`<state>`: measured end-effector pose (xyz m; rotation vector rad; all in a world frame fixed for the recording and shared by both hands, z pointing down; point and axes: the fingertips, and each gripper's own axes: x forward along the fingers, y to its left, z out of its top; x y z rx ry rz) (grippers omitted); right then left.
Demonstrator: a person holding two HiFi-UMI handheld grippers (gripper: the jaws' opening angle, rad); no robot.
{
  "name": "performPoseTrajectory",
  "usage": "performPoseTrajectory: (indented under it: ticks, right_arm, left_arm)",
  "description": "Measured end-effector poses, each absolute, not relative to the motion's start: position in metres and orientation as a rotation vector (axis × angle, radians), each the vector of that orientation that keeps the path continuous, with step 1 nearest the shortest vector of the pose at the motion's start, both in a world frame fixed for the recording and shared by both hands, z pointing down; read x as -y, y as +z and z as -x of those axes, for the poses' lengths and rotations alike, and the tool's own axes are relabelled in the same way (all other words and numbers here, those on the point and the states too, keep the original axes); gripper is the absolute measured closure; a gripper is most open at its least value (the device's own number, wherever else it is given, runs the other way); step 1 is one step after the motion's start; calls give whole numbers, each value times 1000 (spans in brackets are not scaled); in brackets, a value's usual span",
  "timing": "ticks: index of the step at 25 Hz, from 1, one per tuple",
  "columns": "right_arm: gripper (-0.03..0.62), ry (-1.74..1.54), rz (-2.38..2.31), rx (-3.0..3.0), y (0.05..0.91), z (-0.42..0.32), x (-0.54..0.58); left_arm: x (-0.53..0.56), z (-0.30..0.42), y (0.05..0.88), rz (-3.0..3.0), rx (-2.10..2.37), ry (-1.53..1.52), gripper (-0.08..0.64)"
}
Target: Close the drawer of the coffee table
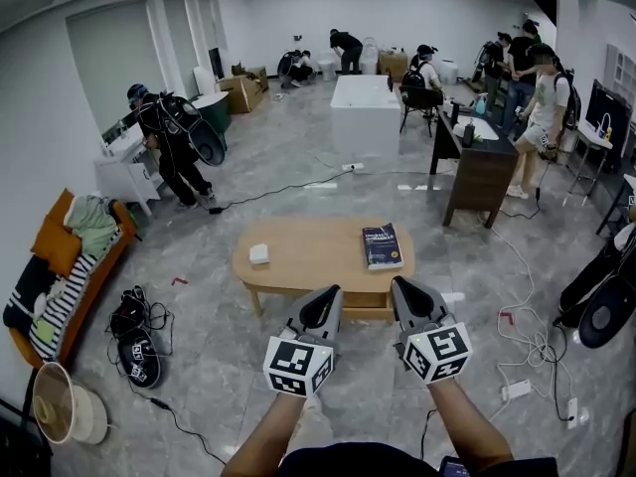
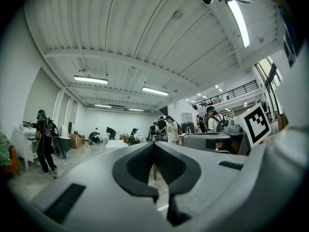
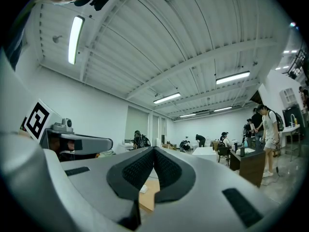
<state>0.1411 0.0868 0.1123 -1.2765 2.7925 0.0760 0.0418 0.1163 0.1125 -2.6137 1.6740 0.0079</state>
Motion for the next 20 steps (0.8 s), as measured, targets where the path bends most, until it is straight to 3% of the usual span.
performPoseTrajectory:
  ticks: [20]
  right_arm:
    - [580, 40, 1344, -2789, 114, -83, 32]
  left_arm:
    - [7, 14, 118, 2700, -1623, 4, 557]
